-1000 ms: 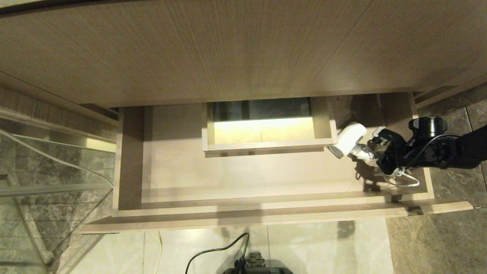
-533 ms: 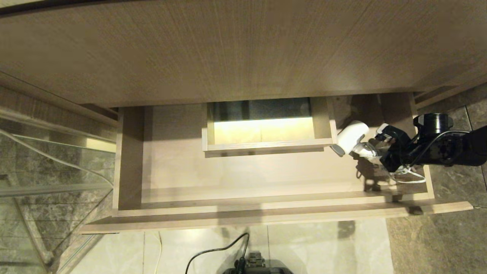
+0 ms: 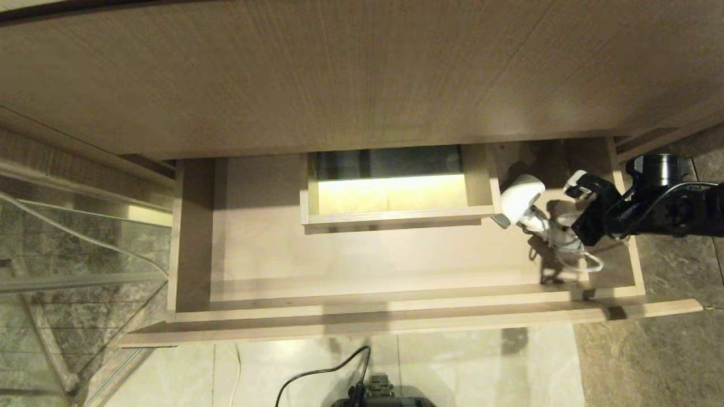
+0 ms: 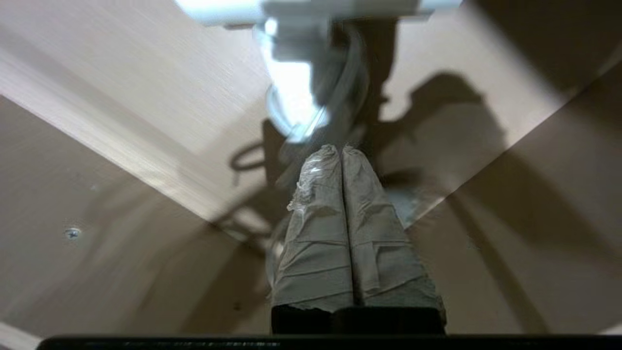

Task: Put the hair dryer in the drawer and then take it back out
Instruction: Take the hairdryer out

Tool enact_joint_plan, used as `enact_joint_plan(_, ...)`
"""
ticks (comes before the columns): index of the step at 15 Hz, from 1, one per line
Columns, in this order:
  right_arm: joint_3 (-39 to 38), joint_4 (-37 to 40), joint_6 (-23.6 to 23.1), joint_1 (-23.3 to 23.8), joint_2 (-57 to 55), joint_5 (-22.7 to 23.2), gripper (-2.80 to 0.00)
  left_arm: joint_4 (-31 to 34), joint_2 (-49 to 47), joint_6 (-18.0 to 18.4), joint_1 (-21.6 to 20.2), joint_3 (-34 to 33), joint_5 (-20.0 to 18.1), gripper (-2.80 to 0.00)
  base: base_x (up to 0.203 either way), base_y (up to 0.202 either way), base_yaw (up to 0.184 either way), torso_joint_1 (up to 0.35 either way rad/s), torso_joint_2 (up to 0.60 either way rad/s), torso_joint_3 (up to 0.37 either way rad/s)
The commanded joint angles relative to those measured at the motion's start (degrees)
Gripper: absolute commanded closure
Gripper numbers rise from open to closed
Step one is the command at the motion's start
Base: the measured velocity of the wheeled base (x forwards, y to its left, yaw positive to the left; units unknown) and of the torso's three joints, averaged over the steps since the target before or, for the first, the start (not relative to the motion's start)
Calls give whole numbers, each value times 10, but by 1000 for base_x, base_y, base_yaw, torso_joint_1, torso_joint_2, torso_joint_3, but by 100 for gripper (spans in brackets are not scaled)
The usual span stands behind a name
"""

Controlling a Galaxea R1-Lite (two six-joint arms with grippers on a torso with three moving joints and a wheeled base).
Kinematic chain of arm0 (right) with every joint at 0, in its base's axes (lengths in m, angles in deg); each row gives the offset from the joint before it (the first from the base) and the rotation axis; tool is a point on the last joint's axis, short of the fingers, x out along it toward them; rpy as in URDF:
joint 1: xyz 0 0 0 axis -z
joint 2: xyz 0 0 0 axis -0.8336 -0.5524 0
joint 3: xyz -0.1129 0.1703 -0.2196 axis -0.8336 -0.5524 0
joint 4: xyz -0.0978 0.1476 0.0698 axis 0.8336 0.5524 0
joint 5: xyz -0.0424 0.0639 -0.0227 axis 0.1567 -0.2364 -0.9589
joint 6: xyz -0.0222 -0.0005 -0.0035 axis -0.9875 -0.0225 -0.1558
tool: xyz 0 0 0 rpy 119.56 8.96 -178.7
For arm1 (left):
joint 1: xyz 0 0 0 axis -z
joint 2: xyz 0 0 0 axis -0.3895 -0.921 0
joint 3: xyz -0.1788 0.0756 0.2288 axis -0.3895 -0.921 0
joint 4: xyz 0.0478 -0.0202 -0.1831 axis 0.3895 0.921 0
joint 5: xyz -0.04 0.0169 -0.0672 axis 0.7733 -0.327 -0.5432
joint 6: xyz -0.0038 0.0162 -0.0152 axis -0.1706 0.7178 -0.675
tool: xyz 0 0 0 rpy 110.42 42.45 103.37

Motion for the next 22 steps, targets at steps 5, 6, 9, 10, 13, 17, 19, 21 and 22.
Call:
enact_joint_plan(5, -12, 1, -3, -1, 30, 1, 0, -1, 0, 0, 0, -23, 0, -280, 0, 0, 0, 0, 0, 0)
enact_joint_plan(6, -15, 2, -4, -1, 31, 2, 0, -1, 0, -1, 0, -23, 0, -280, 0, 0, 0, 0, 0, 0)
enact_joint_plan(9, -23, -1, -4, -4, 28, 3, 0, -1, 0, 0, 0, -23, 0, -280, 0, 0, 0, 0, 0, 0)
enact_joint_plan(10, -21, -1, -6, -5, 24, 3, 0, -2, 0, 0, 0, -23, 0, -280, 0, 0, 0, 0, 0, 0)
enact_joint_plan(13, -19, -6, -16, -14, 13, 6, -280, -1, 0, 0, 0, -23, 0, -280, 0, 0, 0, 0, 0, 0)
enact_joint_plan(17, -26, -1, -34, -16, 6, 10, -280, -1, 0, 0, 0, -23, 0, -280, 0, 0, 0, 0, 0, 0)
enact_joint_plan(19, -22, -6, -36, -21, -1, 9, -280, -1, 0, 0, 0, -23, 0, -280, 0, 0, 0, 0, 0, 0)
enact_joint_plan(21, -28, -2, -38, -21, 3, 10, -280, -1, 0, -1, 0, -23, 0, -280, 0, 0, 0, 0, 0, 0)
enact_joint_plan(22, -36, -2, -38, -20, 3, 10, -280, -1, 0, 0, 0, -23, 0, -280, 0, 0, 0, 0, 0, 0)
